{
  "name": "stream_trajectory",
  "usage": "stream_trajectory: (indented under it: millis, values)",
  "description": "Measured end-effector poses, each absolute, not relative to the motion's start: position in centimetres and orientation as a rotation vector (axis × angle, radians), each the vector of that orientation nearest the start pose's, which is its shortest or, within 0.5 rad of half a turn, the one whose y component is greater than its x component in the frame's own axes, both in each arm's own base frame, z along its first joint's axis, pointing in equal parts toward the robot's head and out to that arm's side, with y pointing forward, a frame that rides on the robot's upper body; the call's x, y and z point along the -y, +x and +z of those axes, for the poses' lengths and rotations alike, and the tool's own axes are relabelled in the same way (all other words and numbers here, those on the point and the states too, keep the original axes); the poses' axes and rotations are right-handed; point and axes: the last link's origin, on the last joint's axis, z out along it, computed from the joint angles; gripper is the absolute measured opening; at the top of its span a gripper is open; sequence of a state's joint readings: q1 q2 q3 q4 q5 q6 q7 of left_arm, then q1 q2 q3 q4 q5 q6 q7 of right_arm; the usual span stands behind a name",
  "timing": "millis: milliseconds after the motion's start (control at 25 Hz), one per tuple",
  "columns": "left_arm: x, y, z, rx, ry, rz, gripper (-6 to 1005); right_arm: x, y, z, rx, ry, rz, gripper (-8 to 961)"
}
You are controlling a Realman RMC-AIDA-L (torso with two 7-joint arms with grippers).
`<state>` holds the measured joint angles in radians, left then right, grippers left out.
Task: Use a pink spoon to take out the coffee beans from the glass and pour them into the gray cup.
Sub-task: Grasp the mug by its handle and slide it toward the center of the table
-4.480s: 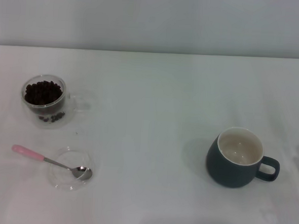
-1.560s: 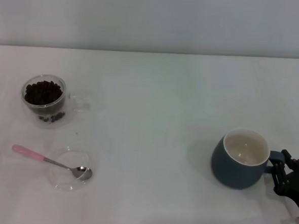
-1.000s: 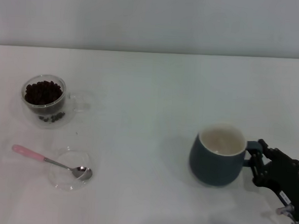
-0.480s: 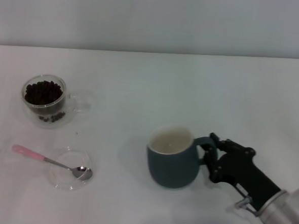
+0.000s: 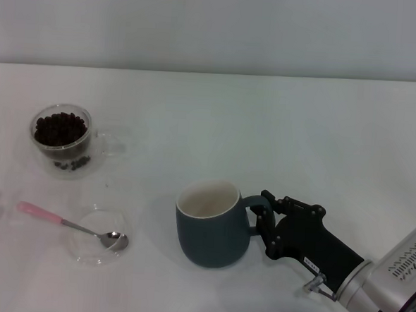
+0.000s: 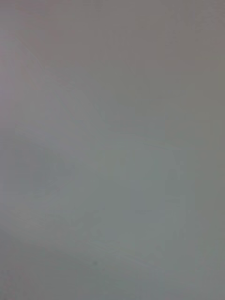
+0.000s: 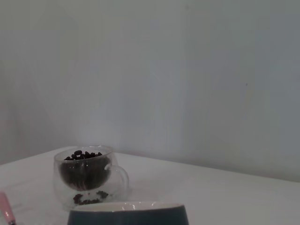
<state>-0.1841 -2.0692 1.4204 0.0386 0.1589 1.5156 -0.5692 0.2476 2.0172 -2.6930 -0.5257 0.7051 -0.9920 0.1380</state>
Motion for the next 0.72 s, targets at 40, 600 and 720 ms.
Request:
stream_trajectory:
  millis: [40, 600, 720]
  values:
    - [-22.48, -37.63, 1.67, 0.717, -1.509, -0.954, 888, -24.64, 29.05, -10.98, -0.613, -2.128, 0.721, 174]
    - [-22.59, -37.47, 1.79, 0.706, -1.508, -0.963, 889, -24.17, 29.24, -11.34, -0.566, -2.167, 0.682, 163]
    - [-22.59, -37.47, 1.79, 0.706, -1.508, -0.963, 889, -24.06, 29.29, -11.40, -0.549, -2.179, 0.672, 162]
